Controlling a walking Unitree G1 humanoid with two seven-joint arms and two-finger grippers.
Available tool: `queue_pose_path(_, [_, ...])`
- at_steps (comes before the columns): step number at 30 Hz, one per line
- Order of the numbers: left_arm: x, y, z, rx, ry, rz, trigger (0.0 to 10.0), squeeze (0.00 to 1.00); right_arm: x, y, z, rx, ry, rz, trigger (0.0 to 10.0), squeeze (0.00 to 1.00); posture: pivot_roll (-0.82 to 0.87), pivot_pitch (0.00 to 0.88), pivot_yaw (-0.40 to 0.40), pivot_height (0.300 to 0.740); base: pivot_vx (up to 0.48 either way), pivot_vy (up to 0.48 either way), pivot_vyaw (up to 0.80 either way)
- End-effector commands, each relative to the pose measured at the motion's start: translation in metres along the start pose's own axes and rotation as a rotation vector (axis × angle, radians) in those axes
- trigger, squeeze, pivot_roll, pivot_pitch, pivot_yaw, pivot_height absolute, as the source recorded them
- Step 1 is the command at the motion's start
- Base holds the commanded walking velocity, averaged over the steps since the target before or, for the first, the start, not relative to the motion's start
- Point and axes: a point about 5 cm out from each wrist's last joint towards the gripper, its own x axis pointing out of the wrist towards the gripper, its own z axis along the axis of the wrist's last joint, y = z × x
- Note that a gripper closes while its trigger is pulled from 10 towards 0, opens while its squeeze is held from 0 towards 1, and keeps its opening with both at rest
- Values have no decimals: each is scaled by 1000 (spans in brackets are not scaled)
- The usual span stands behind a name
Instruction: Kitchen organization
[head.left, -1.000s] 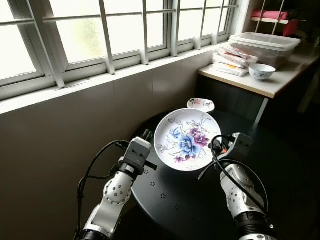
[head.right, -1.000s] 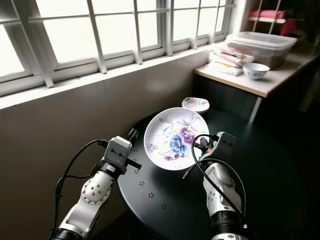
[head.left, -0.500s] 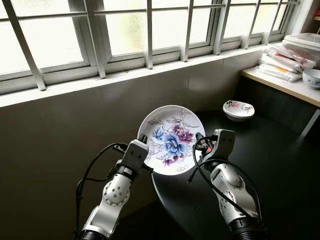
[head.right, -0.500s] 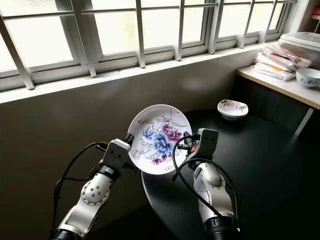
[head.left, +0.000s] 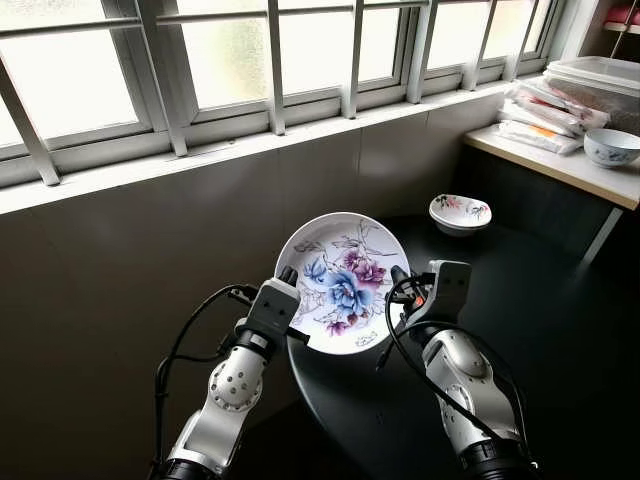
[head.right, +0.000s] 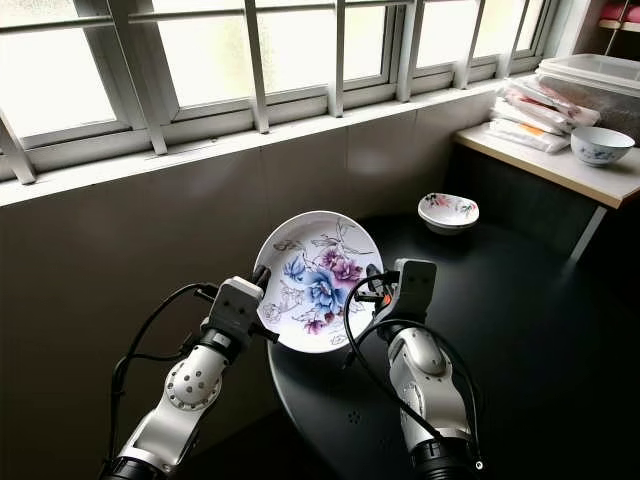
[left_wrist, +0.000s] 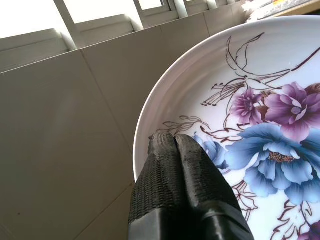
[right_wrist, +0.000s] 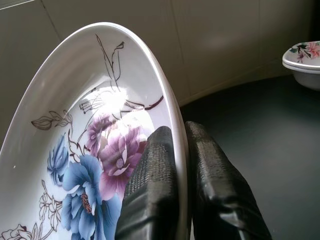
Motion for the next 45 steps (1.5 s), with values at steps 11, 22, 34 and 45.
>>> queue_pose_path(11, [0,-3,2,-30,-14,-22,10000,0,-1,8,6,-9,-38,42,0,0,42,0,-4,740,0,169,800])
queue_pose_path(22, [-1,-2,3,-18,-24,-21,10000,0,-1,12,3,-9,-22,69,0,0,43,0,-5,740,0,0,800])
queue_pose_path(34, [-2,-3,1,-15,-19,-25,10000,0,-3,14,0,-10,-14,83,0,0,43,0,-1,740,0,0,800])
queue_pose_path(45, [-2,-5,-1,-15,-7,-34,10000,0,-5,18,-6,-18,9,92,0,0,48,0,-9,740,0,0,800])
